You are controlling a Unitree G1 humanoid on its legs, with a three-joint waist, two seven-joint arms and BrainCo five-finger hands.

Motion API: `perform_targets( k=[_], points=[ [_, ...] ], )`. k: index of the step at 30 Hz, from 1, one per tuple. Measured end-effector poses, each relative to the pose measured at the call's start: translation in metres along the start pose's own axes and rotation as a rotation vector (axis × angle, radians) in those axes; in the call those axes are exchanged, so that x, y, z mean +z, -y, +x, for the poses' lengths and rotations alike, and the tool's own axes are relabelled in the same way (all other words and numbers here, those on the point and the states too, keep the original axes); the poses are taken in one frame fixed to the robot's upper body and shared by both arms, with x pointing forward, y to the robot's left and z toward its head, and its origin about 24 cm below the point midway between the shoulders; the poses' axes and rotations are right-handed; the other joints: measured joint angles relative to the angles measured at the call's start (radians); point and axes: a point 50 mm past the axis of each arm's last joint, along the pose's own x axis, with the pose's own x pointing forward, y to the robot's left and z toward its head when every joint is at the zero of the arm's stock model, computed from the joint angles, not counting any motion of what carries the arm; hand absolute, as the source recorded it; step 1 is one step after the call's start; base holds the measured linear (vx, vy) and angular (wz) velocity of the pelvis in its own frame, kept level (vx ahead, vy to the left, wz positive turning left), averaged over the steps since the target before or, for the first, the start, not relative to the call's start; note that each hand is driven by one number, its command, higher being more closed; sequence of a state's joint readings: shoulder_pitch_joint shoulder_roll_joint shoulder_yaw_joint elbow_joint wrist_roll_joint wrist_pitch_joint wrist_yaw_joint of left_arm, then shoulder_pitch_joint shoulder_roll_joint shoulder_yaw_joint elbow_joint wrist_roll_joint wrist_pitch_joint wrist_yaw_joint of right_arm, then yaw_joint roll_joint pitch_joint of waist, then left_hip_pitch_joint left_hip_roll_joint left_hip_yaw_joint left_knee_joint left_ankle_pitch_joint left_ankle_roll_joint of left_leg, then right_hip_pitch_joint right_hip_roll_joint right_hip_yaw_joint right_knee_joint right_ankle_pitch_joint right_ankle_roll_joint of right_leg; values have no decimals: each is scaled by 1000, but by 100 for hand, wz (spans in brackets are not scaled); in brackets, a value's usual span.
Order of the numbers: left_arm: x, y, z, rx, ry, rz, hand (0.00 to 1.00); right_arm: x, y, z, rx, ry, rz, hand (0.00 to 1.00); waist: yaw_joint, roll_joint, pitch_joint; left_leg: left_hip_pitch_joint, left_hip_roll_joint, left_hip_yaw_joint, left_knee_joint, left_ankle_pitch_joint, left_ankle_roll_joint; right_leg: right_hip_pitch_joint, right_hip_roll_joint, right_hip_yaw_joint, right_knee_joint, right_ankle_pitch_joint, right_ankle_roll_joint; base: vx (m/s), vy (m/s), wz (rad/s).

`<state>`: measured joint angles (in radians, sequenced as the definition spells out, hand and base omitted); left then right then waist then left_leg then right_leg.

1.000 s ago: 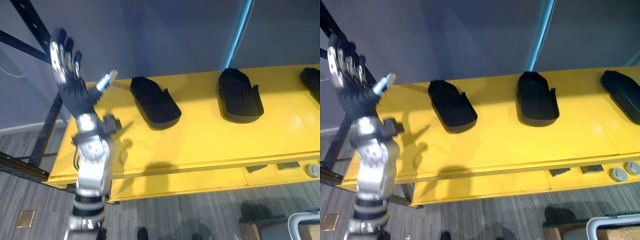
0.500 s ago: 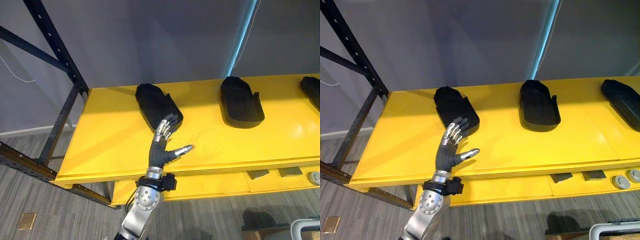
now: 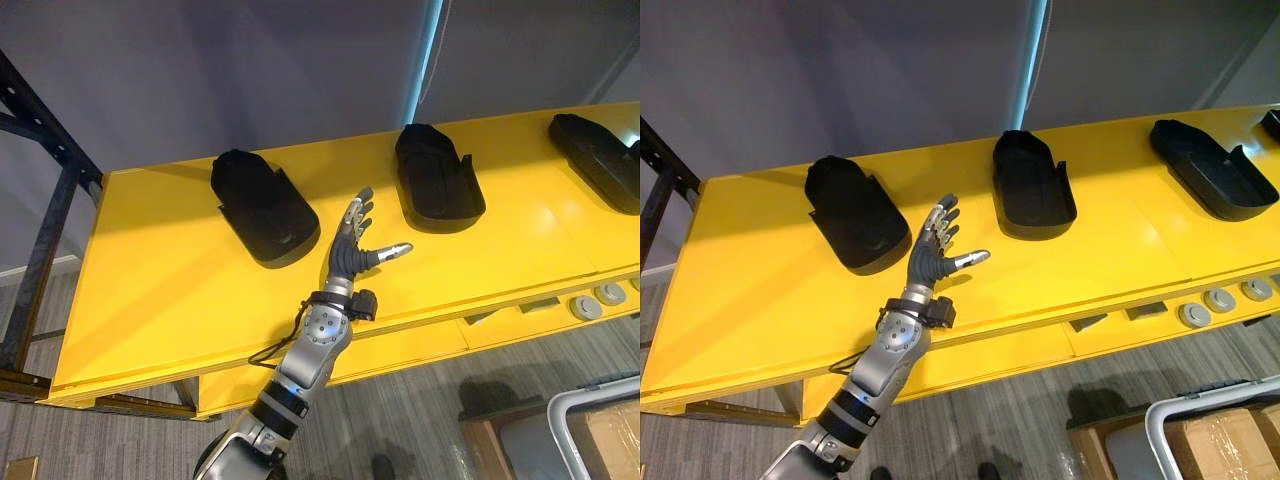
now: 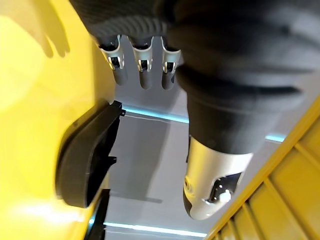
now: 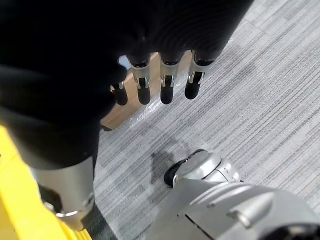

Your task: Walk over and take plastic housings, then place them on the shelf

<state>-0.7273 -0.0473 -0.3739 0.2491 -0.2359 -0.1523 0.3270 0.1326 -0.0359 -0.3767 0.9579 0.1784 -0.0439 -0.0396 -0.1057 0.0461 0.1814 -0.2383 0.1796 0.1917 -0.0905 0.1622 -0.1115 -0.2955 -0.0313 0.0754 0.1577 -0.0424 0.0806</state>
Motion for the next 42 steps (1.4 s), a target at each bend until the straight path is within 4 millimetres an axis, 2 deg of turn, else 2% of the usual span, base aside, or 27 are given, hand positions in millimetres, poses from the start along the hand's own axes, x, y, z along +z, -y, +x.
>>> perform_targets(
  k=[7,11,15,19,31,37,42],
  points=[
    [0,-11,26,130,-54,19,0,-1,-3,-1,-10,2,22,0,-6,-15,9,-14,-1,6,0,1,0,-11,-3,3,-14,10,1,-7,9,-1],
    [-5,-22,33,202,-100,29,0,1,-5,-1,-7,12,27,0,-21,-16,10,-15,-1,6,0,1,0,-11,-3,2,-14,10,1,0,0,0],
    [-9,-30,44,249,-157,53,0,1,-5,-1,-6,13,34,0,-25,-17,10,-15,-1,6,0,1,1,-12,-3,3,-13,10,0,0,0,0],
    [-8,-38,47,290,-163,39,0,1,-6,-1,-6,12,40,0,-26,-18,11,-20,-2,5,-1,2,1,-18,-3,3,-12,11,0,0,0,0],
    [-10,-48,45,383,-178,30,0,-1,-7,-1,-6,4,68,0,-26,-26,18,-17,-3,-5,0,9,3,-11,-5,-4,-8,11,0,-2,5,1],
    [-9,-63,25,456,-134,4,0,-2,-6,-1,-16,1,70,0,-24,-26,21,-11,-6,-19,0,9,4,5,-8,-11,-13,10,0,0,4,6],
    [-6,-65,5,473,-94,2,0,-5,-5,-2,-31,-13,76,0,-10,-27,25,-10,-8,-38,0,9,4,25,-10,-34,-28,10,0,6,24,13]
  ],
)
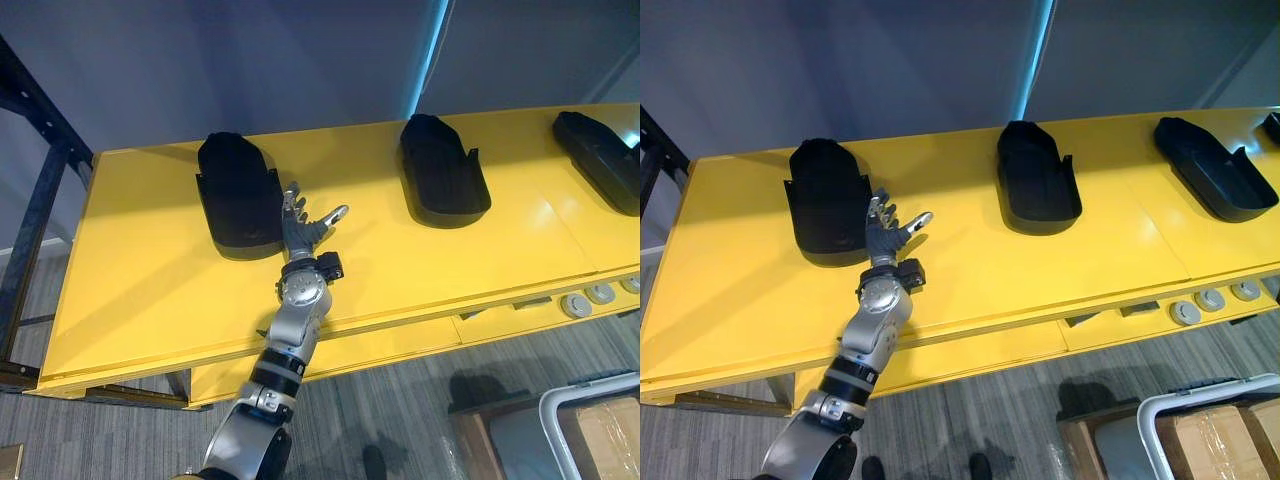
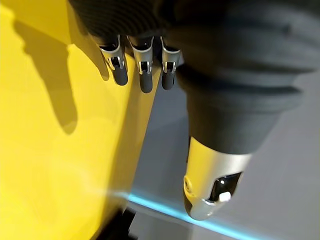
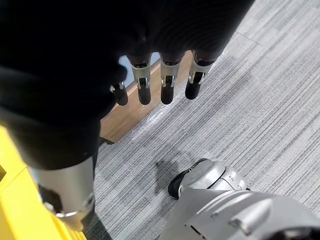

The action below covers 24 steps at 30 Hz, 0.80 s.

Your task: Walk over and take plastic housings, then place them on the shelf

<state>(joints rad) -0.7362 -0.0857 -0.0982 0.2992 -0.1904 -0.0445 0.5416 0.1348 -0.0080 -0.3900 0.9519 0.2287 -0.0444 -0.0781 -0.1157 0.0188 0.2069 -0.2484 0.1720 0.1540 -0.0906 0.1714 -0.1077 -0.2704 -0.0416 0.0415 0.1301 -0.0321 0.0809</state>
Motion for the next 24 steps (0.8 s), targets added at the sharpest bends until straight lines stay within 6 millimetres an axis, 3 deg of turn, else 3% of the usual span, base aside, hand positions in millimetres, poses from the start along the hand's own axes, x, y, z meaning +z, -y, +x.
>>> perform_targets(
  k=[5,9,13,16,17,18,19,20,21,24],
  points=[
    [-4,7,-26,-105,19,6,0,-3,4,-1,-12,-11,0,0,24,0,0,6,-5,-23,1,0,0,30,-5,-23,-17,0,0,16,29,15],
    [-3,24,-54,-330,56,29,0,-5,6,-1,-17,-14,-2,0,35,1,0,12,-6,-24,1,-2,-2,36,-6,-23,-17,-2,1,0,6,1],
    [-8,24,-89,-496,34,-55,0,-5,7,-1,-20,-16,-13,0,48,1,-1,73,-1,22,12,-37,-6,72,0,26,-19,-5,6,10,24,-31],
    [-12,12,-103,-499,5,-114,0,-4,9,-1,-17,-15,-40,0,62,1,-1,64,23,11,221,-169,-11,102,15,104,-1,-8,4,29,11,-89],
    [-10,7,-108,-492,4,-129,0,0,8,0,-6,-3,-70,0,87,3,-3,52,44,-99,355,-253,-12,108,43,164,22,-11,0,14,41,-164],
    [-9,5,-112,-484,9,-148,0,8,4,0,15,32,-96,0,98,14,-10,37,53,-246,484,-329,-38,108,79,221,51,-22,4,7,82,-166],
    [-9,5,-113,-482,7,-155,0,11,3,0,20,43,-101,0,98,21,-17,31,52,-315,534,-357,-61,103,95,242,73,-31,4,-29,185,-158],
    [-12,5,-117,-483,-6,-169,0,16,-1,0,36,70,-110,0,97,27,-45,28,26,-473,625,-423,-103,64,131,296,145,-66,11,-42,245,-126],
    [-14,6,-120,-495,-16,-171,0,17,-5,-1,51,79,-119,0,93,27,-60,33,1,-554,662,-459,-121,38,146,329,194,-89,22,-39,258,-138],
    [-17,10,-125,-533,-27,-162,0,21,-12,-4,76,114,-82,0,71,24,-66,85,-45,-588,669,-566,-71,-1,156,441,249,-106,65,-93,327,-102]
  ],
)
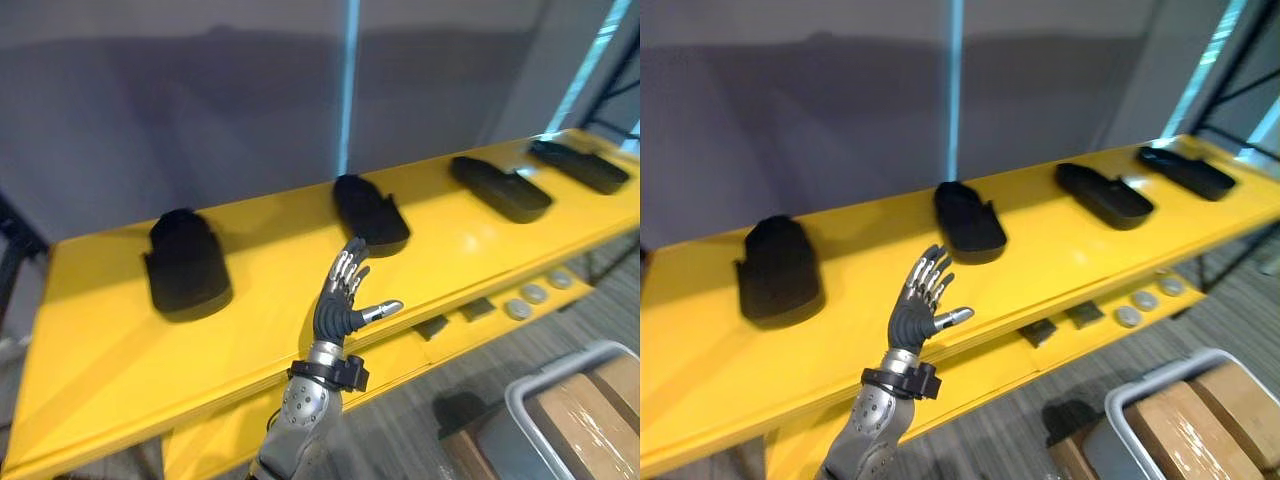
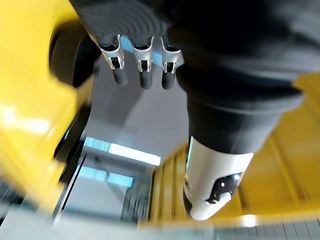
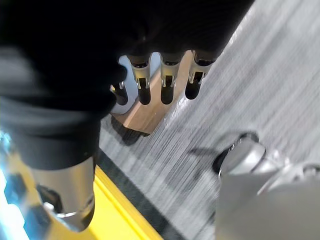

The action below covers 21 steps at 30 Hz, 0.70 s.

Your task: Walk over and take plastic housings, then place them on the shelf

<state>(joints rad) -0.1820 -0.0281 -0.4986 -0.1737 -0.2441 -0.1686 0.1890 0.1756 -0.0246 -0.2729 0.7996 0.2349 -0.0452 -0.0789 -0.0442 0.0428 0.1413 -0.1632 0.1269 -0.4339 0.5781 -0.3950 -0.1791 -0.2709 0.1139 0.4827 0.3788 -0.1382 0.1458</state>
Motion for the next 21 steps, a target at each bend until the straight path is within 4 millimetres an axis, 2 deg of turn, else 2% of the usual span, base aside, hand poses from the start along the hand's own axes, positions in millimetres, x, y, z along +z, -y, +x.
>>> perform_targets(
  k=[1,2,3,4,5,6,7,9,10,12,14,15,16,17,19,21],
  points=[
    [0,-1,0,5,4,6,0,1,-3,-2,7,14,26,0,6,-6,3,25,-23,27,-13,-35,40,-9,-7,60,-11,15,26,-122,300,-119],
    [1,-3,0,13,7,13,0,0,-4,-3,9,22,41,0,12,-8,4,40,-34,51,-25,-55,65,-13,-12,96,-25,33,36,-163,325,-168],
    [1,-9,0,39,10,22,0,-2,-7,-4,14,20,59,0,18,-17,8,53,-54,125,-22,-68,97,-26,-23,130,-44,84,31,-289,471,-221],
    [1,-19,-2,84,8,29,0,0,-9,-4,18,29,65,0,31,-21,9,68,-52,235,-23,-60,120,-61,-39,15,-78,180,-7,-301,458,-234],
    [0,-22,-4,100,3,32,0,1,-9,-4,18,33,62,0,35,-17,7,72,-43,284,-39,-48,139,-52,-64,-76,-144,242,-31,-281,366,-255],
    [0,-26,-5,117,3,35,0,-1,-10,-4,17,27,62,0,55,-28,8,97,-33,392,-78,-22,166,-53,-113,-303,-138,245,-57,-184,244,-247],
    [0,-28,-6,125,1,36,0,-4,-7,-5,8,14,53,0,69,-34,11,129,-24,496,-113,-1,175,-58,-142,-469,-46,177,-105,-165,222,-232],
    [2,-30,-5,133,11,34,0,-4,-7,-5,0,18,32,0,63,-31,9,142,-2,577,-127,13,181,-43,-156,-573,46,101,-127,-156,158,-164],
    [3,-30,-5,136,14,33,0,-3,-8,-4,-1,20,14,0,63,-34,8,153,20,639,-139,23,175,-21,-176,-644,119,51,-125,-162,47,-154],
    [1,-32,-8,145,5,33,0,-9,-6,-6,-11,3,-14,0,73,-35,-8,173,55,721,-159,36,157,33,-226,-724,193,0,-111,-95,-65,-146],
    [-3,-37,-15,177,-21,33,0,-21,-4,-7,-29,-49,-12,0,82,-57,-49,184,71,793,-194,56,124,101,-287,-737,168,-35,-84,-23,-212,-111],
    [-6,-43,-18,204,-34,39,0,-30,-3,-8,-40,-87,-6,0,73,-83,-65,167,58,793,-203,65,113,127,-279,-717,72,-57,-55,2,-266,-50],
    [-10,-46,-21,217,-55,45,0,-32,-2,-8,-45,-102,-6,0,70,-84,-75,158,46,785,-219,76,112,139,-271,-718,19,-66,-56,11,-272,-47],
    [-21,-55,-26,256,-108,58,0,-33,6,-6,-65,-119,-24,0,74,-74,-85,160,19,753,-279,110,120,162,-249,-702,-93,-53,-82,13,-177,-46],
    [-34,-76,-39,354,-190,73,0,-32,18,-3,-92,-140,-50,0,69,-41,-101,178,18,705,-376,163,132,201,-199,-681,-251,37,-98,8,-163,-56],
    [-39,-89,-46,413,-217,86,0,-36,23,-3,-107,-165,-57,0,72,-38,-104,190,20,677,-419,182,130,248,-169,-673,-375,106,-106,9,-90,-29]
  ],
)
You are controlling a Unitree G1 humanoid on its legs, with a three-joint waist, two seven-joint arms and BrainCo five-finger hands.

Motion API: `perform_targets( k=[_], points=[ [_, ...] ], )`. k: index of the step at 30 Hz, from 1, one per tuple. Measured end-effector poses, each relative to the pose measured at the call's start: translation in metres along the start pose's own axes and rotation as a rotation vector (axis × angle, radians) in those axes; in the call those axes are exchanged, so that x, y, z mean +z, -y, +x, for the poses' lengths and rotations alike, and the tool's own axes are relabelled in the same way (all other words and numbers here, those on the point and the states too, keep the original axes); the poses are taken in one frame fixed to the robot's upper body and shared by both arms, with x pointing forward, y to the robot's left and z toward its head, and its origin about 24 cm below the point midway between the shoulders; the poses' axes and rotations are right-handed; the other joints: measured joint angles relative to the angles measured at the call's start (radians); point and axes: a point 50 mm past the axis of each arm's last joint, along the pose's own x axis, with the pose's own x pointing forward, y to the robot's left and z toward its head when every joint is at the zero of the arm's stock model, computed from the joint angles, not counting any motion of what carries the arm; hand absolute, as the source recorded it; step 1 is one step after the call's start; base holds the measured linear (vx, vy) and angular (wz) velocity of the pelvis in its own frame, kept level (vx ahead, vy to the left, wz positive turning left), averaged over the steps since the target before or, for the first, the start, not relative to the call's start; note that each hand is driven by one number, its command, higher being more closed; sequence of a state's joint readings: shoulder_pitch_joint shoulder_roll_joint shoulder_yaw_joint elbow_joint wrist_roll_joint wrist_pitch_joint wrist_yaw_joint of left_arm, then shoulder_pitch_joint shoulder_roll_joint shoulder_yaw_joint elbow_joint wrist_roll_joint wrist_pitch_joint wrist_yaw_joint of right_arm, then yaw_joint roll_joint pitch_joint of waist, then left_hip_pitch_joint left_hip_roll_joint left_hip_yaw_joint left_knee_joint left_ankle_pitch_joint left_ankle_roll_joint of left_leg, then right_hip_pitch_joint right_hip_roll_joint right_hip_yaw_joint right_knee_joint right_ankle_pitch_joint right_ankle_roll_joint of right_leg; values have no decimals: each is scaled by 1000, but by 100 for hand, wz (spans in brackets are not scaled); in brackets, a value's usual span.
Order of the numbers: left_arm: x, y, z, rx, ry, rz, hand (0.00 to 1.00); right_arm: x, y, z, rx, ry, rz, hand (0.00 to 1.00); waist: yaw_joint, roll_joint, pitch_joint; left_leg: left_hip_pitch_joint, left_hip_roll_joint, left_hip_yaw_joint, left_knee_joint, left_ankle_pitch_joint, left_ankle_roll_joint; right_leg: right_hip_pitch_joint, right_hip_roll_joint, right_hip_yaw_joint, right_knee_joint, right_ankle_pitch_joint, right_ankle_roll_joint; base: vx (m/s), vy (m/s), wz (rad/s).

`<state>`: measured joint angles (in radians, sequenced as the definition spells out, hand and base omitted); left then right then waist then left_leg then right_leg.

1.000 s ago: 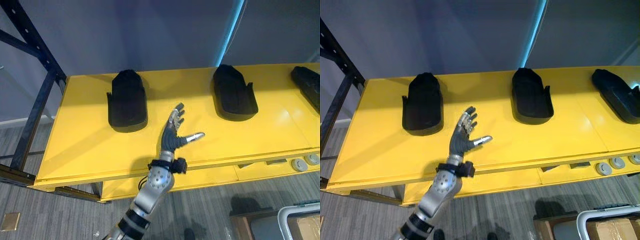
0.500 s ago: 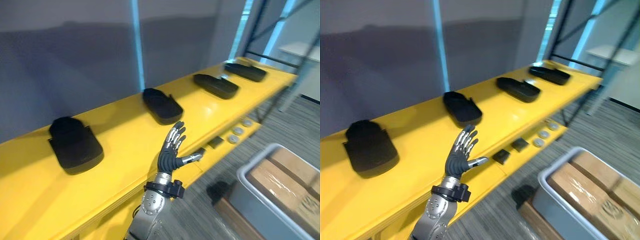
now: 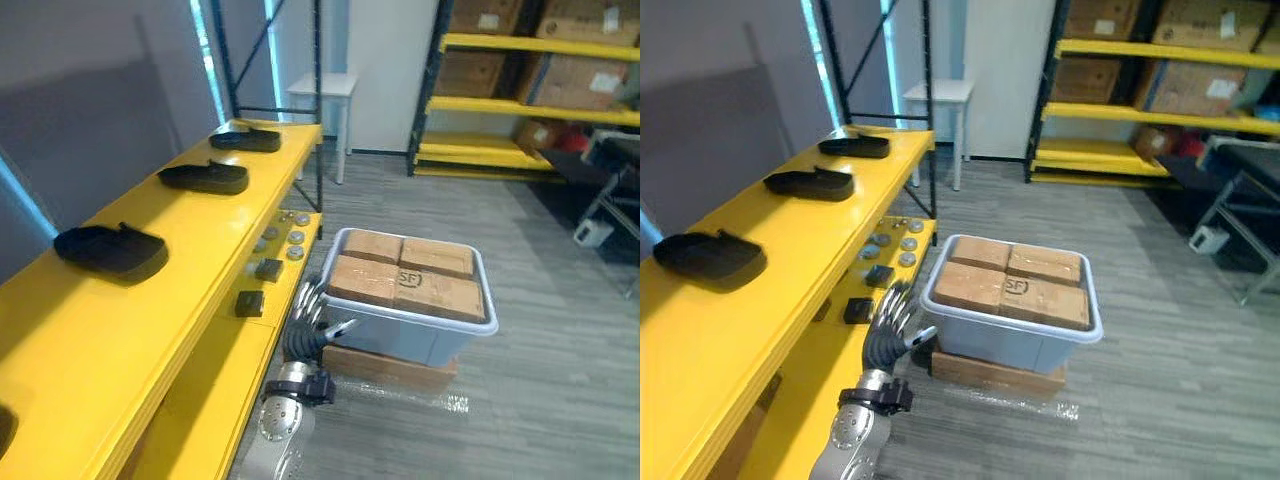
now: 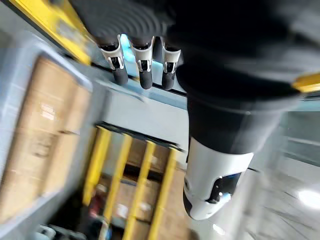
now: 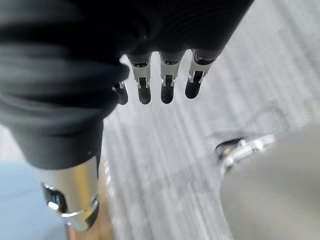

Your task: Walk over and take plastic housings, then place them on the shelf

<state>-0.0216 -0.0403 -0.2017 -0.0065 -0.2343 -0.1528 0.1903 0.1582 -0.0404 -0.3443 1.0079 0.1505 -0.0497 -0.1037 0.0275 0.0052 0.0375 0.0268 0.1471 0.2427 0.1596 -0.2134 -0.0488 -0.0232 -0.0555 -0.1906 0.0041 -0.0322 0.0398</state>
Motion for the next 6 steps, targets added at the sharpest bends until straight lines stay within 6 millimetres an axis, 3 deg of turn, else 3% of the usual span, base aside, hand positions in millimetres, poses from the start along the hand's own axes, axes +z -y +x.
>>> perform_targets(
  k=[2,5,6],
  points=[
    [-12,-21,0,81,-48,23,0,3,2,1,-7,6,5,0,2,4,-2,-5,0,0,-14,18,-28,6,9,13,-58,39,0,-3,-24,-21],
    [-57,-63,-14,219,-268,101,0,2,1,1,-5,4,6,0,-2,6,1,0,-12,1,-15,20,-31,18,3,19,-87,62,5,-1,4,-8],
    [-80,-82,-27,277,-397,134,0,1,1,1,-4,-3,7,0,-4,5,4,13,-19,-2,-15,20,-31,32,-3,19,-88,63,5,0,0,0]
  ],
)
